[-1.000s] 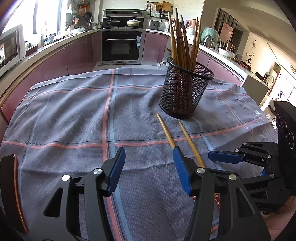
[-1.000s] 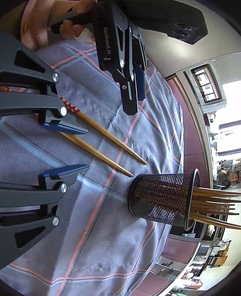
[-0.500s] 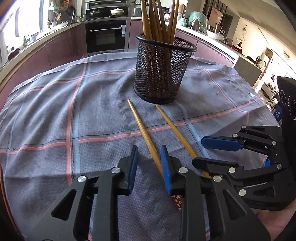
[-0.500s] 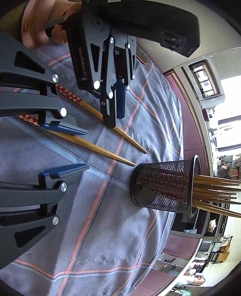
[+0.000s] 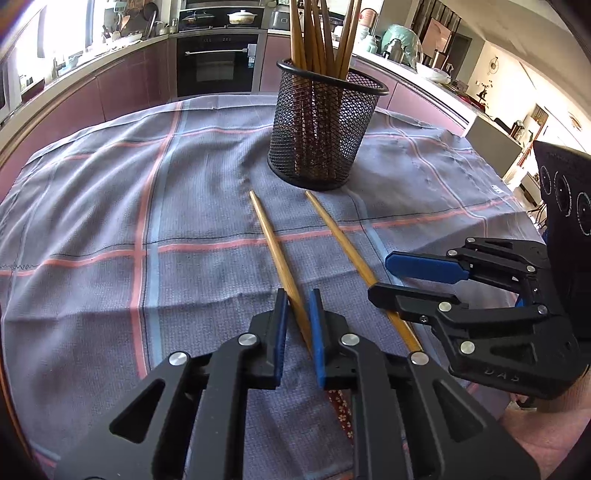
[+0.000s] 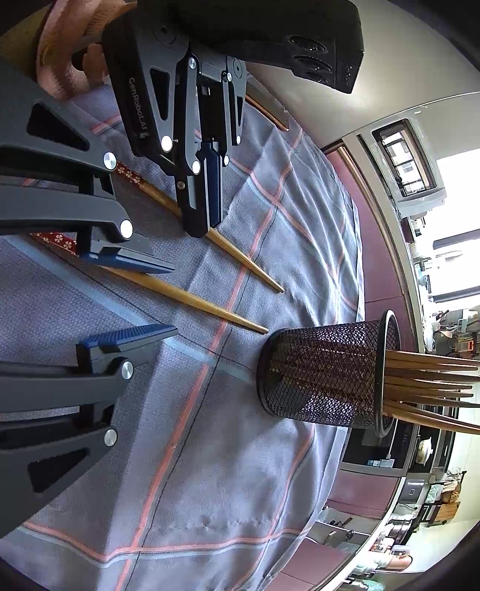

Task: Organize utensils
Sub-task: 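Close the right tool on one chopstick while the left tool closes on the other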

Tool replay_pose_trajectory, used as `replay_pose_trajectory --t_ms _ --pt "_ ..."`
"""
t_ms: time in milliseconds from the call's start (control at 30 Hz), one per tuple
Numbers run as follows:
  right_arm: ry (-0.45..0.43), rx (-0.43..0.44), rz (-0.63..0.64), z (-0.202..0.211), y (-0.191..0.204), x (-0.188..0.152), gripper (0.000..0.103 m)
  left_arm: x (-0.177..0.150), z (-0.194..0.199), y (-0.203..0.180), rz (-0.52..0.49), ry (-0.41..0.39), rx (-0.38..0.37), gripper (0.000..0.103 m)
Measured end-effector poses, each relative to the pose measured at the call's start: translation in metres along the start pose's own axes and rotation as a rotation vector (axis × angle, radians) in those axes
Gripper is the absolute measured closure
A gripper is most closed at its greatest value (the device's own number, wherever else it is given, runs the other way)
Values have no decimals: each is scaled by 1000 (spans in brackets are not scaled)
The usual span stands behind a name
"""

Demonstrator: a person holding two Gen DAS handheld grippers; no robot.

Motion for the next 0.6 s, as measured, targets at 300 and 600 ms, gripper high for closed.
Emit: replay_pose_trajectory --t_ms 300,600 --pt "0 -11 -4 -3 -1 3 76 4 -2 3 -11 -4 24 78" --pt "0 -20 -4 -11 1 9 93 12 -9 4 -33 0 63 89"
Point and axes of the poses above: each gripper's, at about its wrist camera, not at the fingertips, and z roughly against the way its jaws point, y to its left, x to its top, the point moved 7 cm from there along -z, roughly the way its jaws point, and after that the axes turned 11 degrees about x, right-handed, at the moved point
